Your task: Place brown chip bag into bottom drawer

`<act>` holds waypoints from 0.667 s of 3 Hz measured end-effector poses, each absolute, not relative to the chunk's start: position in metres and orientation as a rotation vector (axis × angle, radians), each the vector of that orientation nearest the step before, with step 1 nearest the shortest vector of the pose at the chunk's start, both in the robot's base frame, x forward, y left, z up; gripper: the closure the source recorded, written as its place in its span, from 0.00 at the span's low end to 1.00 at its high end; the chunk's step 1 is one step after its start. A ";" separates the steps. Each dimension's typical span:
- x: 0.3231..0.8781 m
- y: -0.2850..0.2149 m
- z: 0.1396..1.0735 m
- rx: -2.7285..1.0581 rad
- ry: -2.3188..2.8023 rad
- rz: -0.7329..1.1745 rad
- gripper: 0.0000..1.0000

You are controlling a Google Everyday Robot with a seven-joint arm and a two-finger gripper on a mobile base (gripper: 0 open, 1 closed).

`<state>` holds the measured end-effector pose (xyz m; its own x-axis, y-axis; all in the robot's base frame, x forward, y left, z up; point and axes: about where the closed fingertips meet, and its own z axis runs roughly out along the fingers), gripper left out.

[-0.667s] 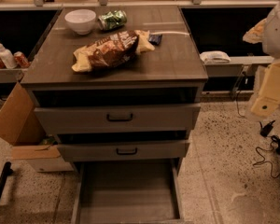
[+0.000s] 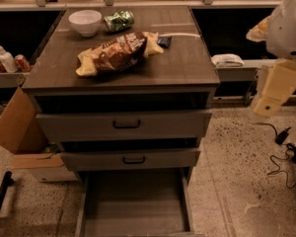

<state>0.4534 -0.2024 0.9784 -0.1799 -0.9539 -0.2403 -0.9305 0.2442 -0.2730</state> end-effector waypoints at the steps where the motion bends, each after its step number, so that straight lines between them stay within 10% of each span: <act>1: 0.483 -0.178 0.975 -1.747 2.075 -0.052 0.00; 2: 0.516 -0.139 0.967 -1.780 1.967 0.009 0.00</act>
Offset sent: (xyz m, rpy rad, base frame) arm 0.0986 0.1059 -0.0195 0.1795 -0.0921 0.2201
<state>0.5165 -0.1386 0.9667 -0.0351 -0.9351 -0.3526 -0.9382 0.1524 -0.3108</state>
